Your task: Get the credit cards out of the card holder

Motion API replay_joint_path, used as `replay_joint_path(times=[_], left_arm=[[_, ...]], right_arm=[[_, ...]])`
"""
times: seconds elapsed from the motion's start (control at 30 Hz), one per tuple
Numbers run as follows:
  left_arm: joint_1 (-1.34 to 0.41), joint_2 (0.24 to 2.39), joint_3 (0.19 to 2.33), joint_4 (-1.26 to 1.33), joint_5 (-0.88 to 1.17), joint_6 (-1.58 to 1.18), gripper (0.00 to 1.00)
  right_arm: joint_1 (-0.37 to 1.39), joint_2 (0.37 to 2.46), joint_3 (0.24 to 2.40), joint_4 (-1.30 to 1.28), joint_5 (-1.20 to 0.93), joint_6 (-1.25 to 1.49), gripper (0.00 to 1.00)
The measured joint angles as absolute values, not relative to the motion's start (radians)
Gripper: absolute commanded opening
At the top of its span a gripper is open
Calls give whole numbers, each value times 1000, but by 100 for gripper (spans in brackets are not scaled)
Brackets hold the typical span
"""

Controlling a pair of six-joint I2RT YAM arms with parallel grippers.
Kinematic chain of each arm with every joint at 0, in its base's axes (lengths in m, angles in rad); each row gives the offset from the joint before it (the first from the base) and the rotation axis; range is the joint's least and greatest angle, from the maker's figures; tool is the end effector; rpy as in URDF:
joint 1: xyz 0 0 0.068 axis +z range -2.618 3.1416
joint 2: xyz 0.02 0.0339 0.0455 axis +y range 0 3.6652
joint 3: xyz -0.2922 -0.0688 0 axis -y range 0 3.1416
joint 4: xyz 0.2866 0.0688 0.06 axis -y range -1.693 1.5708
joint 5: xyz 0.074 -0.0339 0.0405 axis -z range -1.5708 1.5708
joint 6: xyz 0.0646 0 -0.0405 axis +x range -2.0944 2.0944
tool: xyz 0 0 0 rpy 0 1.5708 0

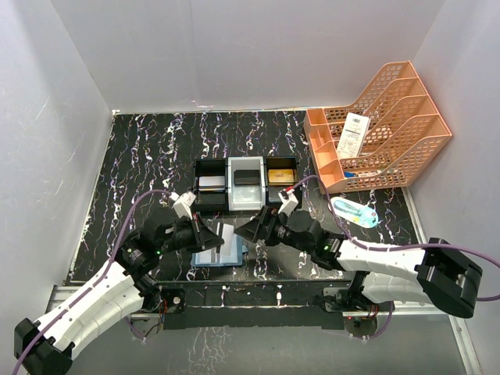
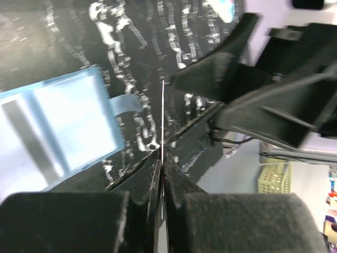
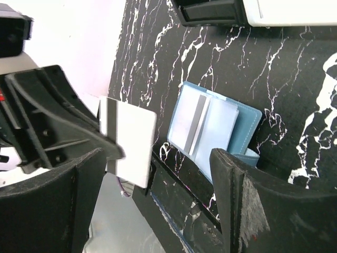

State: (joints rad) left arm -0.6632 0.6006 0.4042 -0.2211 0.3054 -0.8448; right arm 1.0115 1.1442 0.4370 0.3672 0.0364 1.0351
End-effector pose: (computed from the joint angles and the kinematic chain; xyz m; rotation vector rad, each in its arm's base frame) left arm 0.1423 -0.1358 0.2266 0.0198 2.2042 -1.2226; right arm 0.1540 0.2417 0.1927 0.0531 2.1526 1.2793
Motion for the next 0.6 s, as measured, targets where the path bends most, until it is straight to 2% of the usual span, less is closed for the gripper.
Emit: replay_joint_path(times=[0.23,0.6], left_arm=[[-663,514,376,-52,412,-893,0],[-662,493,326,137,490,-1010,0]], right_arm=[[991,1116,315,529,-26,1078,75],[981,1139,296,726,-139,1083,66]])
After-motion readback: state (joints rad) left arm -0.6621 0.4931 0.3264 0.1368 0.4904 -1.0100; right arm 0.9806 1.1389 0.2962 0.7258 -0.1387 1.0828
